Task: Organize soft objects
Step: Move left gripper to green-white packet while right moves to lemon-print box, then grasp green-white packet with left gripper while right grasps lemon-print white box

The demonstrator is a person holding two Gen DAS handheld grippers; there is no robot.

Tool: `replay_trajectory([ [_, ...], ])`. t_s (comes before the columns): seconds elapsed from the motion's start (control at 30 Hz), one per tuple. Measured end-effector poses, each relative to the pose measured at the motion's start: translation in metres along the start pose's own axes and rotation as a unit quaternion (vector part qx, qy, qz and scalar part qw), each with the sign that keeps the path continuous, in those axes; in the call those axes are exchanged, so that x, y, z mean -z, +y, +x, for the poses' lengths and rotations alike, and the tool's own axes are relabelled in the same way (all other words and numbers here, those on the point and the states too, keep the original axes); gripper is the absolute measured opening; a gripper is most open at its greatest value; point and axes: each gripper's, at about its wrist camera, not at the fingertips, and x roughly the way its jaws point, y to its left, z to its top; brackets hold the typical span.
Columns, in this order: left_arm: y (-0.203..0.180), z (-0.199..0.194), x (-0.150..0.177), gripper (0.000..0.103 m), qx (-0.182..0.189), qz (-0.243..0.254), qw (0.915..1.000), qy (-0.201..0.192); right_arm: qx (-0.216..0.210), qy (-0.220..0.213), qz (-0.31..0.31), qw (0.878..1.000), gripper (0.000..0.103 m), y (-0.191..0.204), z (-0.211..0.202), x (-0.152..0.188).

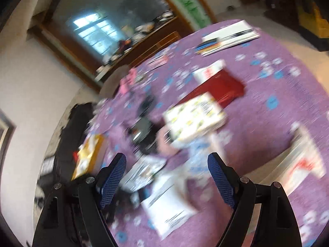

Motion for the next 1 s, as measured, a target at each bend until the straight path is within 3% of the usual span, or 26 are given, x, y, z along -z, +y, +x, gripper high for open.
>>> replay_trajectory([
  [0.2,-0.006,0.024,-0.003,0.06,0.032,-0.016,0.9989,0.029,0.035,0.021,0.034,0.999,0.085,-0.02,0.029,-0.023],
  [0.3,-0.013,0.025,-0.005,0.069,0.039,-0.017,0.9987,0.03,0.025,0.02,0.057,0.998,0.085,-0.021,0.041,-0.031],
  [0.47,-0.02,0.027,-0.006,0.071,0.025,-0.023,0.9993,0.018,0.043,0.015,0.076,0.996,0.087,-0.022,0.069,-0.04],
  [0.57,-0.017,0.023,-0.004,0.04,0.007,-0.029,0.9995,0.012,0.051,0.021,0.078,0.995,0.088,-0.021,0.085,-0.042],
  [0.6,-0.014,0.02,-0.003,0.026,0.019,-0.037,0.9991,0.011,0.05,0.019,0.077,0.996,0.088,-0.019,0.086,-0.041],
  [0.63,-0.01,0.018,-0.002,0.025,0.035,-0.049,0.9981,0.009,0.05,0.016,0.072,0.996,0.086,-0.018,0.086,-0.041],
  [0.7,-0.004,0.014,0.0,0.015,0.043,-0.062,0.9971,0.004,0.053,0.009,0.056,0.997,0.068,-0.015,0.083,-0.041],
  [0.73,-0.003,0.013,0.0,0.015,0.043,-0.063,0.9971,0.004,0.051,0.003,0.049,0.997,0.052,-0.015,0.081,-0.041],
  [0.77,-0.002,0.013,0.001,0.015,0.044,-0.064,0.997,0.003,0.041,0.0,0.045,0.998,0.044,-0.014,0.079,-0.041],
  [1.0,-0.005,0.005,0.003,0.014,0.07,-0.078,0.9944,-0.011,0.021,-0.009,0.017,1.0,0.03,-0.007,0.06,-0.032],
])
